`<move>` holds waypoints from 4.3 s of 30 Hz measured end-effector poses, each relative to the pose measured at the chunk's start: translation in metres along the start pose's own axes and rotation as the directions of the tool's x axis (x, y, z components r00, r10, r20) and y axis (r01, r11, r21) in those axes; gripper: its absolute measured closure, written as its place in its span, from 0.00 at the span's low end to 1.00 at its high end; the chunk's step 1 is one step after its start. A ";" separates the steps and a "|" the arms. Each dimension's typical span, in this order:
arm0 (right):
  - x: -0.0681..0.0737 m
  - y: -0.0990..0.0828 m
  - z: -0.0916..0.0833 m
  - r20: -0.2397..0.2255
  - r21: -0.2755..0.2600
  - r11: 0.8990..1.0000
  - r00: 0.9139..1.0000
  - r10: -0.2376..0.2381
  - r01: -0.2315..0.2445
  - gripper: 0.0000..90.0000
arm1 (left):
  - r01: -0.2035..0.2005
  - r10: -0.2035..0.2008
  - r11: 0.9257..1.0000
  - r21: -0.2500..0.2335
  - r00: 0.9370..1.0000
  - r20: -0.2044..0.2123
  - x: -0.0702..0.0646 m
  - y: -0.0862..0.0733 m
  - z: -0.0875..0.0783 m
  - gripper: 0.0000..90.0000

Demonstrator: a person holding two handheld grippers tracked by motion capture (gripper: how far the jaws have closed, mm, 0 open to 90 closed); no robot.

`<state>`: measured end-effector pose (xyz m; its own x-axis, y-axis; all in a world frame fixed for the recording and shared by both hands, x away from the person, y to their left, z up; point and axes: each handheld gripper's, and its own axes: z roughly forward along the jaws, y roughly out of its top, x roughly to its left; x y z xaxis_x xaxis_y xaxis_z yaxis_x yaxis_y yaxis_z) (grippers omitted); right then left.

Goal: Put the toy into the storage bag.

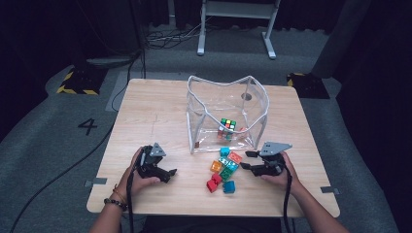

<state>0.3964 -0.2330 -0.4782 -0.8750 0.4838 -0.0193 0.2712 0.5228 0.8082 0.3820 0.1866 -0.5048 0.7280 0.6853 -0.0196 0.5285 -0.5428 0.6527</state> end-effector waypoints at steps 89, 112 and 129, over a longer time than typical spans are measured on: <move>-0.109 0.061 -0.108 0.314 -0.223 0.972 0.939 0.142 -0.072 0.66 | 0.003 -0.003 1.000 -0.002 1.000 -0.001 0.000 0.000 0.000 0.00; -0.119 0.119 -0.124 0.323 -0.245 0.969 0.942 0.089 -0.008 0.66 | 0.007 -0.007 1.000 -0.003 1.000 -0.002 -0.001 0.000 0.000 0.00; -0.118 0.158 -0.105 0.276 -0.220 0.975 0.961 0.033 0.029 0.66 | 0.009 -0.009 1.000 -0.002 1.000 -0.003 -0.001 0.000 0.000 0.00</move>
<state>0.5009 -0.2809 -0.2865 -0.7206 0.6760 -0.1540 0.1504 0.3693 0.9171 0.3809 0.1860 -0.5050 0.7222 0.6913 -0.0233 0.5340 -0.5359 0.6539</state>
